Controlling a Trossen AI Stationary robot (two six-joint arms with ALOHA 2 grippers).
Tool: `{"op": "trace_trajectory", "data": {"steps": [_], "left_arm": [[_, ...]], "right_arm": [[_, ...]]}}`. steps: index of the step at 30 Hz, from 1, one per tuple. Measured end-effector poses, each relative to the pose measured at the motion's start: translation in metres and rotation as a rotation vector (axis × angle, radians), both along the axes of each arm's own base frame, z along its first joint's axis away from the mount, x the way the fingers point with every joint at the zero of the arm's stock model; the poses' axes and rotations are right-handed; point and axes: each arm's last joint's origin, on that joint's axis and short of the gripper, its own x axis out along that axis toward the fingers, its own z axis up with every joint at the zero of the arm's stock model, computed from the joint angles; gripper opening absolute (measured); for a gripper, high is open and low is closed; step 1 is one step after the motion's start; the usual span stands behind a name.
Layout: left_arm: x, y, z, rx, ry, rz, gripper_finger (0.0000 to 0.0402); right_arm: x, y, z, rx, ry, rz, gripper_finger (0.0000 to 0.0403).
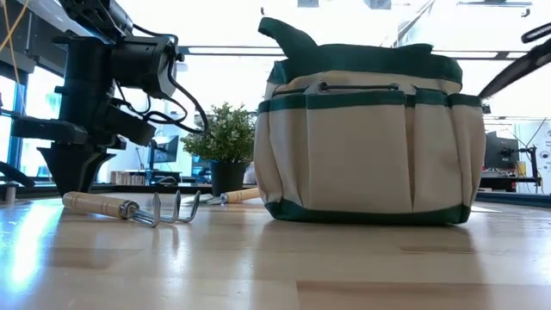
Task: Pick & Place Garden tools in Gardening bag
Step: Put the bottom green scissors into the green bag
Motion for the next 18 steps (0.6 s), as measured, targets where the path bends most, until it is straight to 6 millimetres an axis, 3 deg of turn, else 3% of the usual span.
{"op": "trace_trajectory", "data": {"steps": [10,18], "left_arm": [[0.000,0.000,0.000,0.001,0.000,0.000,0.0100],[0.000,0.000,0.000,0.002,0.000,0.000,0.0100]], "right_arm": [[0.004,-0.006,-0.001,-0.012,-0.012,-0.007,0.0026],[0.019,-0.032,-0.001,0.026,-0.048,0.000,0.0026]]}}
